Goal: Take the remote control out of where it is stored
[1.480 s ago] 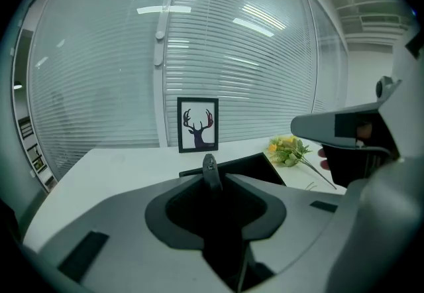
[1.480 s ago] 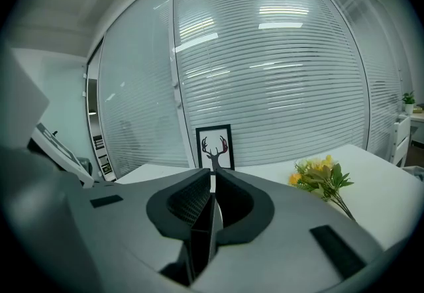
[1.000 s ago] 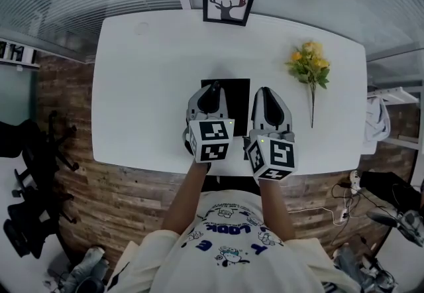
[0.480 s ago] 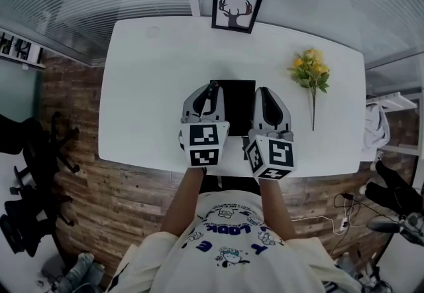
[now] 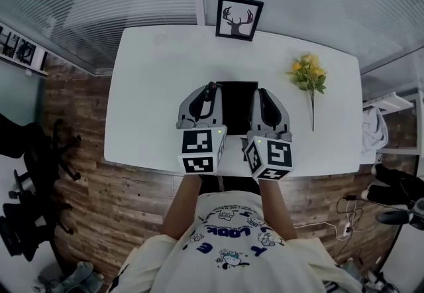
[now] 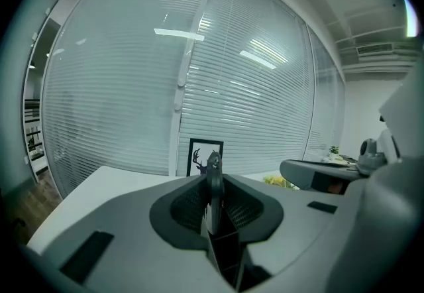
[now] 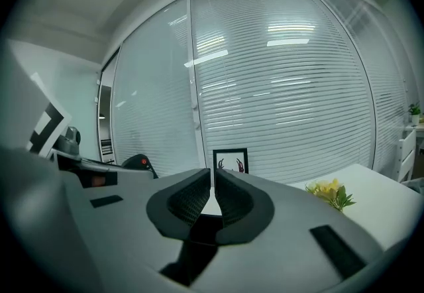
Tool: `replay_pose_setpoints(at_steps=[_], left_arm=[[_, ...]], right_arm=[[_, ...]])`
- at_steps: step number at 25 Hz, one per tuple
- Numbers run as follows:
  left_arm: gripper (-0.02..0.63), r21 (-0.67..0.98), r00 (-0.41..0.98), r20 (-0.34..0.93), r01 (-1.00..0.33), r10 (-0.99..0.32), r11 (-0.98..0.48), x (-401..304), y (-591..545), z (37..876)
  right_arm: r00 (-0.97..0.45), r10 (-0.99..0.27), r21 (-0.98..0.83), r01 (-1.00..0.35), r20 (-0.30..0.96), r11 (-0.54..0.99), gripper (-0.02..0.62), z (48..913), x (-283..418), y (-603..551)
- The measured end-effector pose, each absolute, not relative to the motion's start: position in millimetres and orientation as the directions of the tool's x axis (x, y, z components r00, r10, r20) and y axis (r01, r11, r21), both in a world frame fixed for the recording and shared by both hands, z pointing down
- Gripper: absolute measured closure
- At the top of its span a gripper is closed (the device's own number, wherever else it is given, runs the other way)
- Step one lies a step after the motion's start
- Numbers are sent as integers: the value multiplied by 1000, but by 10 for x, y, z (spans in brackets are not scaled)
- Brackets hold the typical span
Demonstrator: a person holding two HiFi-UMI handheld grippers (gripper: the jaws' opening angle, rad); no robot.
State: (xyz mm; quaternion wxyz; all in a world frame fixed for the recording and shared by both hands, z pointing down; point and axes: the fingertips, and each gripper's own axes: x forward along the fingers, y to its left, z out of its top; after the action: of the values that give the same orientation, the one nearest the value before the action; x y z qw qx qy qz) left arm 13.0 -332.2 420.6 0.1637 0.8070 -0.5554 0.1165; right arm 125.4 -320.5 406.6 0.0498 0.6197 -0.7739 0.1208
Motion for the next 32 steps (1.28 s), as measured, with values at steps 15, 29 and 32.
replay_pose_setpoints(at_steps=[15,29,32], left_arm=[[537,120,374,325,-927,-869,-354,-35,-3127,3955],[537,105,370,309,-929,-876,-355,-184,-3046,3882],[537,102,370,312,-929,-875,-357,-196,-3035,3883]], right_arm=[[-218,-955,-96,-975,201,202,552,3885,1047,-3009],[-218,-959,-79,-975,182,207,552,3799,927,-2947],[-216,-959,-77,-976,184,205,552,3803,921,-2940]])
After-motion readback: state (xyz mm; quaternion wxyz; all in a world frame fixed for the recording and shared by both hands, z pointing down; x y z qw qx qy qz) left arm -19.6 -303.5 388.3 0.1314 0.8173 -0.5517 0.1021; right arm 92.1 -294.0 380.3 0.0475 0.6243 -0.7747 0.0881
